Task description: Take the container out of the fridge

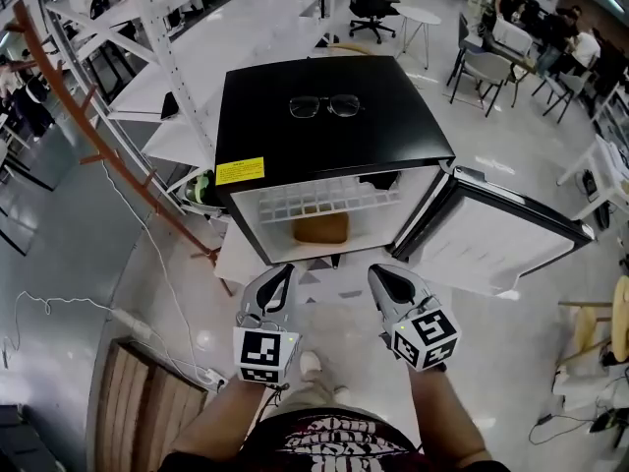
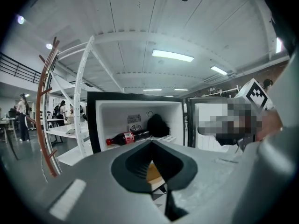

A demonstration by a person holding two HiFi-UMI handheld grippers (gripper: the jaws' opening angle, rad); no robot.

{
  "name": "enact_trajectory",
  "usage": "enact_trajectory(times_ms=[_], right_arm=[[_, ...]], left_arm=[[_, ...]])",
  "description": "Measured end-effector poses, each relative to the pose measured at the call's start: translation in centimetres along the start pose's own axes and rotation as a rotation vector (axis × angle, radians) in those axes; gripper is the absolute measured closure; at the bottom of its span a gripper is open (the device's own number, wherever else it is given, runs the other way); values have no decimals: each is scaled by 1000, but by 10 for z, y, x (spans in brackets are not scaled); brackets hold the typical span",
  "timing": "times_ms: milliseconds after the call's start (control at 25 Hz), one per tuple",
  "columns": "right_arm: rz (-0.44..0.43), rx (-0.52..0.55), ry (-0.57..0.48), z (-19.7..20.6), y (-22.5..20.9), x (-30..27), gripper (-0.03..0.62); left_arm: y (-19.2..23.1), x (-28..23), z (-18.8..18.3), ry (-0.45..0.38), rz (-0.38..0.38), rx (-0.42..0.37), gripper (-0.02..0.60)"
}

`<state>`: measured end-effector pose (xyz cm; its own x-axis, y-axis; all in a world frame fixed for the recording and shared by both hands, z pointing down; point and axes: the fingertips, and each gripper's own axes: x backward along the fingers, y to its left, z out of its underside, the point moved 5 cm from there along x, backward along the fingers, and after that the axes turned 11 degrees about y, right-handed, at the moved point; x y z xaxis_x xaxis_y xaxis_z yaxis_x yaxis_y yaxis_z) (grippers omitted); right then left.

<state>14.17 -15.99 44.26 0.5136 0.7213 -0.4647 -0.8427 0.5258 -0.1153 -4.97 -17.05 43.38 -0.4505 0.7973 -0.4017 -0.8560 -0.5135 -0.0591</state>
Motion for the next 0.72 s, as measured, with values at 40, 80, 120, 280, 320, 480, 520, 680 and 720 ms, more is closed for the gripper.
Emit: enact_trajectory(times_ms=[40,80,120,280,320,480,520,680,720], right_arm=[[0,4,-1,-3,1,-4,568],[-1,9,-2,-6,2,-8,568],[-1,13,-2,-9,3,-12,568],[0,23,4,-18,6,-29,568],[2,25,5,-20,7,-33,567],[21,31,6,-23,11,-38,568],[29,29,9,-23,10,-38,568],[74,14,24,-20,-1,-37,568],[85,10,26,-20,-3,-37,567]], left_arm=[[3,-2,0,2,4,1,580],[6,-4,0,2,8,-1,580],[9,-6,-1,-1,11,-5,580],[24,-13,-9,-22,22,-27,581],[28,-15,-10,-25,27,-28,581],[40,-22,-6,-16,44,-23,580],[42,-24,-5,-13,48,-21,580],[43,-29,-9,-18,70,-17,581],[42,-29,-10,-22,76,-19,581]])
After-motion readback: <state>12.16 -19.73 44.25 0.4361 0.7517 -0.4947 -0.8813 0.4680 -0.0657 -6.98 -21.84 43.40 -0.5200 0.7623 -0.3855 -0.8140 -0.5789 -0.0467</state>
